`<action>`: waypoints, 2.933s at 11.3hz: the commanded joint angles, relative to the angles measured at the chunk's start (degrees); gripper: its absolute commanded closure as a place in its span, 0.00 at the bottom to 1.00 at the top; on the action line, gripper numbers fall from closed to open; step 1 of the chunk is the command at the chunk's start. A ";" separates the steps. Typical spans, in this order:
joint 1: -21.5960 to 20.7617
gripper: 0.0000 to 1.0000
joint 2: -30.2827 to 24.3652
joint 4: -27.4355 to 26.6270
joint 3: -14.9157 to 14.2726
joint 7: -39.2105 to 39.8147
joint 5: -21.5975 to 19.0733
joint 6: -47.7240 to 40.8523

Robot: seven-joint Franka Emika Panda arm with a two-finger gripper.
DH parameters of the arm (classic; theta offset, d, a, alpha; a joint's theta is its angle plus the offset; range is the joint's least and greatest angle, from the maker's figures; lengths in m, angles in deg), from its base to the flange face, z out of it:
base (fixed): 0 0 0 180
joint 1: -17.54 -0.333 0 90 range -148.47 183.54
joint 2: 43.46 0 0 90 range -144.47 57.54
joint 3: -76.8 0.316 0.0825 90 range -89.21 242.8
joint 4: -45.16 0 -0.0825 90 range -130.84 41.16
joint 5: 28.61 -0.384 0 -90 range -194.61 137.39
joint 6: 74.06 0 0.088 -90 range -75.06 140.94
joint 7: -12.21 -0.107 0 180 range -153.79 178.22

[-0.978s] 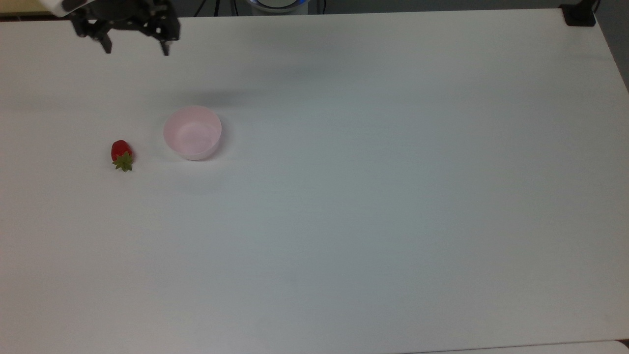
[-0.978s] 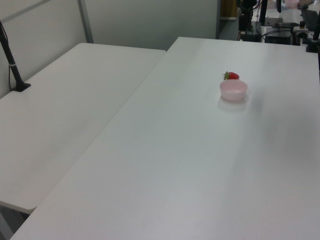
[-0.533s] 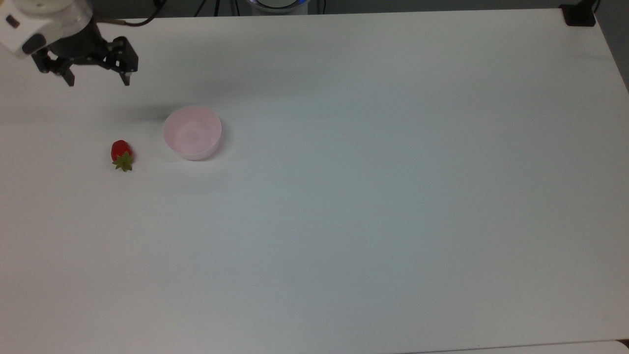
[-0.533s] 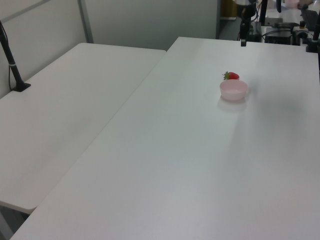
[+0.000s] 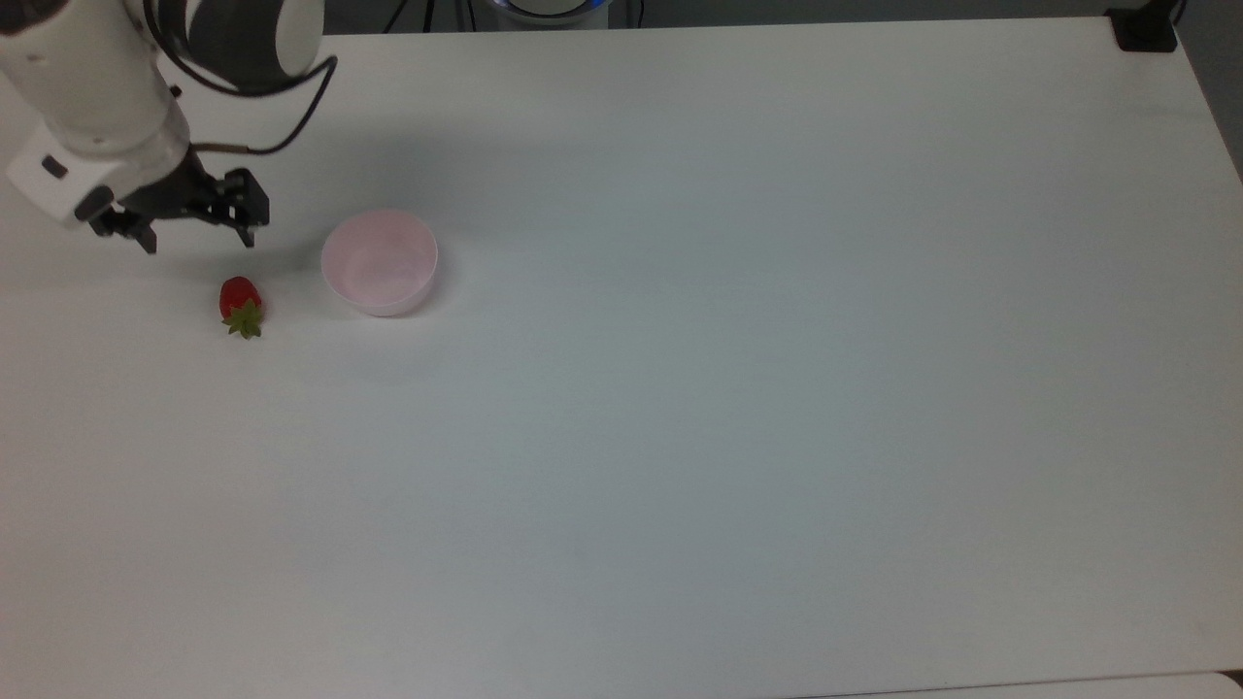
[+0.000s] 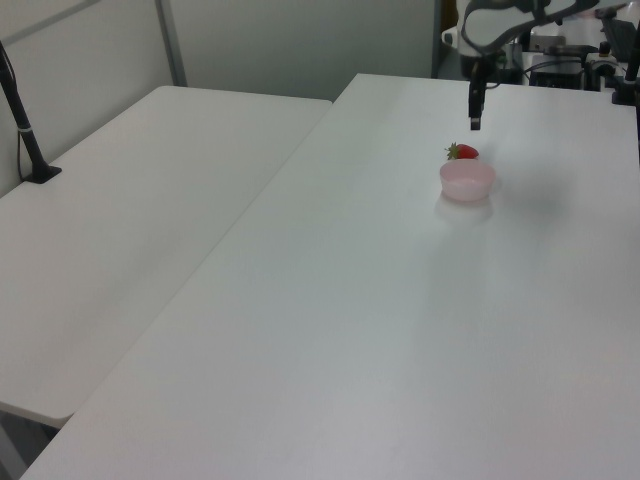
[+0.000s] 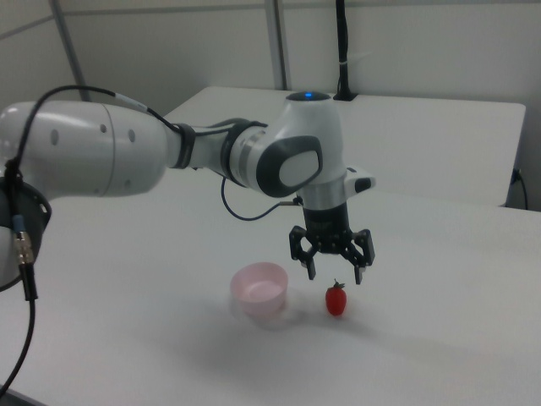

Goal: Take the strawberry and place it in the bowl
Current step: 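Move the open gripper down over the red strawberry, then close the gripper on the red strawberry, then lift the strawberry and carry it over the pink bowl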

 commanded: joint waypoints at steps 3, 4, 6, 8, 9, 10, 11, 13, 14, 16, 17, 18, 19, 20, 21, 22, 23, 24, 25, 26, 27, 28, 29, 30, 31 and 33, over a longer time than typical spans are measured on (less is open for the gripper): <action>-0.50 0.22 3.93 -0.53 0.35 0.45 -4.45 7.46; -0.77 0.27 4.28 -0.53 0.44 0.45 -4.55 7.74; -0.77 0.33 5.07 -0.53 0.44 0.36 -4.55 7.83; -0.77 0.40 5.25 -0.62 0.44 0.45 -4.46 7.83; -0.77 0.40 5.95 -0.62 0.44 0.53 -4.46 7.83; -0.77 0.44 6.13 -0.53 0.44 0.53 -4.46 7.83; -0.68 0.48 6.13 -0.62 0.44 0.45 -4.37 7.83; -0.60 0.49 6.13 -0.62 0.44 0.53 -4.37 7.83; -0.51 0.58 5.96 -0.53 0.35 0.45 -4.37 7.65; -0.24 0.65 4.73 -0.53 0.35 0.36 -4.37 7.12; -0.24 0.66 4.38 -0.53 0.35 0.36 -4.37 6.95; -0.24 0.65 3.68 -0.53 0.35 0.36 -4.37 6.69; -0.33 0.65 3.15 -0.53 0.26 0.36 -4.29 5.81; -0.51 0.65 2.36 -0.45 0.26 0.44 -4.11 4.50; -0.77 0.65 1.22 -0.53 0.35 0.45 -4.11 3.44; -1.38 0.65 0.51 -0.62 0.35 0.45 -4.11 1.78; -2.86 0.65 -0.71 -0.62 0.35 0.45 -4.20 -0.50; -3.75 0.65 -2.12 -1.23 0.35 0.01 -4.20 -2.18; -5.24 0.65 -4.39 -3.67 0.35 -2.26 -4.20 -2.02; -6.73 0.65 -6.85 -6.83 0.26 -4.11 -4.02 -1.84; -7.53 0.65 -9.84 -10.17 0.35 -4.47 -4.02 -1.76; -9.10 0.65 -12.65 -14.03 0.26 -4.82 -3.93 -1.32; -11.21 0.65 -14.16 -17.11 0.26 -7.61 -3.50 -0.27; -12.80 0.65 -14.09 -18.10 0.26 -11.12 -2.45 0.52; -13.59 0.65 -13.39 -18.20 0.26 -13.77 -1.31 1.14; -13.86 0.61 -11.72 -18.03 0.26 -14.76 -1.03 2.98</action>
